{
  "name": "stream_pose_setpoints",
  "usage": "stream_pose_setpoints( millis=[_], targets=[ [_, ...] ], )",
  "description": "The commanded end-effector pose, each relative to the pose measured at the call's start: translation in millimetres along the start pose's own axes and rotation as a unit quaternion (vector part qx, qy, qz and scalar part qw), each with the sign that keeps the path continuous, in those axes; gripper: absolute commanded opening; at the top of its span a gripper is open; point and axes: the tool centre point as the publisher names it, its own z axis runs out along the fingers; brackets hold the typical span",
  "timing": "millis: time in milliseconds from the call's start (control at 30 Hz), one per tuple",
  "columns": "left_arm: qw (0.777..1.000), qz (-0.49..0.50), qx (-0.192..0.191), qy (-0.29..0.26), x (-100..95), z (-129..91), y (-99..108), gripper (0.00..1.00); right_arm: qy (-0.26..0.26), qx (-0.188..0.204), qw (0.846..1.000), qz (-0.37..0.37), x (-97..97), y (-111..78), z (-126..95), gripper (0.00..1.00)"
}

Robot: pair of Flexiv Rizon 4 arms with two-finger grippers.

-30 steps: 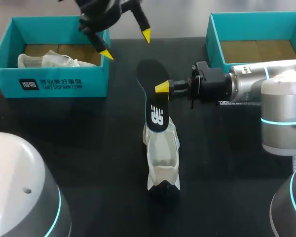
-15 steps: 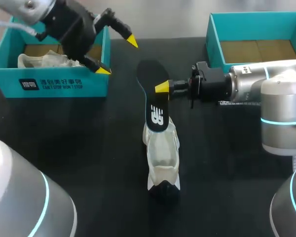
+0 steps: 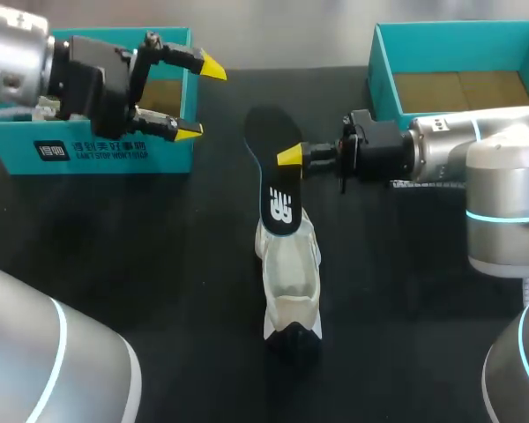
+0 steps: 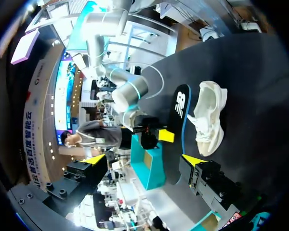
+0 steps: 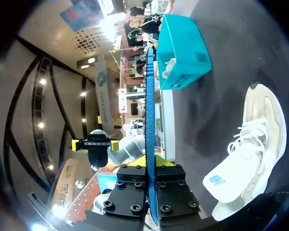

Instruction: Take the shoe out of the shoebox, open the shoe tongue, remove and reinsert the insole, then place the shoe into the shoebox

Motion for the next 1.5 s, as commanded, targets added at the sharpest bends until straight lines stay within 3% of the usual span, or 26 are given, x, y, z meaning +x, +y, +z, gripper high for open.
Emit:
stream_pose_setpoints(
  millis=[33, 333, 467, 967, 1267, 1500],
  targets=[
    [0.992, -0.001, 0.003, -0.130, 14.5, 4.1, 3.8, 1.00, -0.001, -0.001, 1.000, 0.000, -0.4, -0.5, 1.1, 0.00],
    [0.986, 0.009, 0.009, -0.169, 40.2, 5.5, 20.5, 1.00, -0.001, -0.001, 1.000, 0.000, -0.4, -0.5, 1.1, 0.00],
    [0.983, -0.010, 0.050, -0.175, 50.4, 13.5, 22.7, 1.00, -0.001, -0.001, 1.000, 0.000, -0.4, -0.5, 1.1, 0.00],
    [0.983, -0.010, 0.050, -0.175, 50.4, 13.5, 22.7, 1.00, -0.001, -0.001, 1.000, 0.000, -0.4, -0.5, 1.1, 0.00],
    [0.989, -0.005, 0.004, -0.145, 65.9, 34.6, 20.7, 1.00, -0.001, -0.001, 1.000, 0.000, -0.4, -0.5, 1.1, 0.00],
    [0.989, -0.050, 0.009, -0.142, 78.7, 57.4, 21.9, 1.00, -0.001, -0.001, 1.000, 0.000, -0.4, -0.5, 1.1, 0.00]
  ],
)
